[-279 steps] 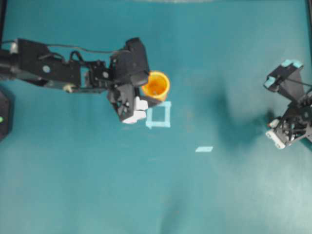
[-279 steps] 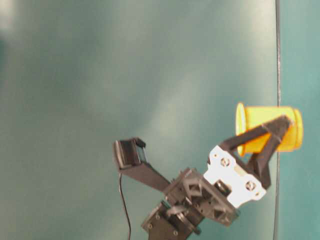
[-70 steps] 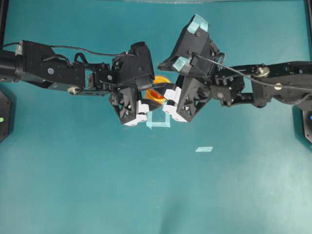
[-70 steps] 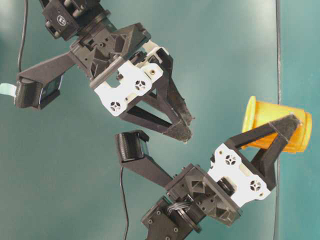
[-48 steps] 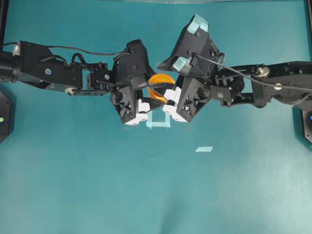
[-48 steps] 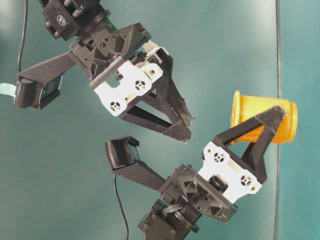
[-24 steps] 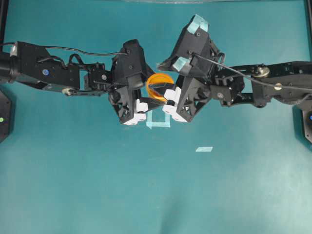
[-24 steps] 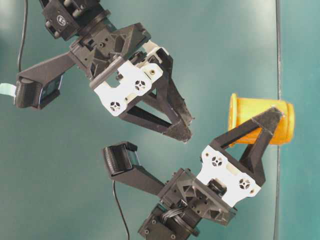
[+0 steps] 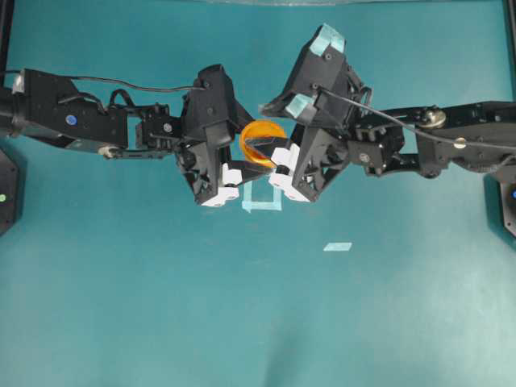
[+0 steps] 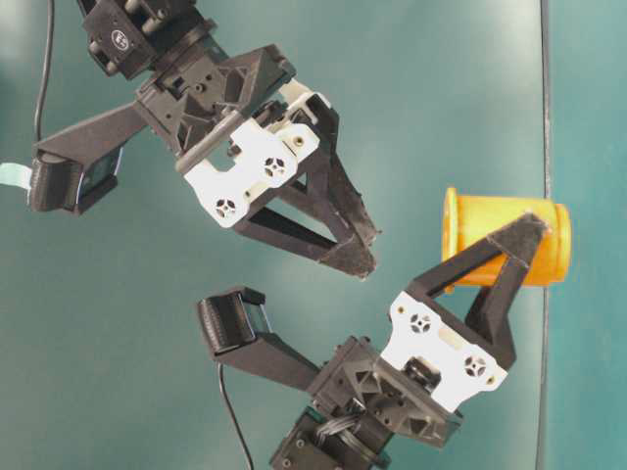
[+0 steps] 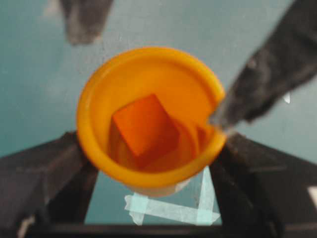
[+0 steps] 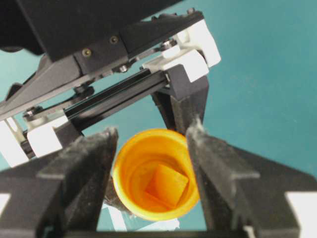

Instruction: Hold the block with right arm and the cup with left arm, then put the block into the cup.

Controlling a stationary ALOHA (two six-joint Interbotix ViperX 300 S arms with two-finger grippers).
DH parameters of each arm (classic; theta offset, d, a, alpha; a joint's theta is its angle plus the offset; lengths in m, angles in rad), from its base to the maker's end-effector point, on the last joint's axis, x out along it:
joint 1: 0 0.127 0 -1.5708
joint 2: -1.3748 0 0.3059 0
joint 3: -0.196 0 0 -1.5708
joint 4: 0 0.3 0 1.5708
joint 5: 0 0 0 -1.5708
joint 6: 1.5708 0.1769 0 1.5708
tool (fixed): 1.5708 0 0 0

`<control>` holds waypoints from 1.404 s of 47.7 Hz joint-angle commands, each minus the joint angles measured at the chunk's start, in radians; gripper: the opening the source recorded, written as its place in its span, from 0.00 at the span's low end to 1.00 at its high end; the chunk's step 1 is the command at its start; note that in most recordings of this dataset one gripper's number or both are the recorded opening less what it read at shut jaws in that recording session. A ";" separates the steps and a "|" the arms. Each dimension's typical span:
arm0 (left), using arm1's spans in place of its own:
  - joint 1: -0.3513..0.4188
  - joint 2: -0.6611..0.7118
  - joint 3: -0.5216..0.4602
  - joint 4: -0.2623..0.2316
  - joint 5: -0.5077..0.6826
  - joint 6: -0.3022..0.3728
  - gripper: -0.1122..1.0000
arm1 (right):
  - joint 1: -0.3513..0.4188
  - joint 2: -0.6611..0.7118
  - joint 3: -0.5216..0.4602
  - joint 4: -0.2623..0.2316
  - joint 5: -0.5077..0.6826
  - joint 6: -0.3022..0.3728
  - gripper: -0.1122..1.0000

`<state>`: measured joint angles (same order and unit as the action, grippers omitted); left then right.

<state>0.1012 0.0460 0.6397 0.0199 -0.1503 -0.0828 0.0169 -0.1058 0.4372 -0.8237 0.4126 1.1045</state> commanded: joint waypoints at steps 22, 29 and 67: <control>0.000 -0.037 -0.008 0.002 -0.012 0.000 0.71 | 0.002 -0.017 -0.025 0.003 -0.003 0.012 0.65; 0.000 -0.037 -0.008 0.002 -0.012 0.000 0.71 | 0.002 -0.017 -0.025 0.002 -0.002 0.023 0.65; 0.000 -0.038 -0.003 0.003 -0.012 0.000 0.71 | 0.002 -0.017 -0.028 0.002 0.067 0.023 0.65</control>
<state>0.1012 0.0460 0.6427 0.0199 -0.1519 -0.0828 0.0169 -0.1074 0.4387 -0.8222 0.4817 1.1259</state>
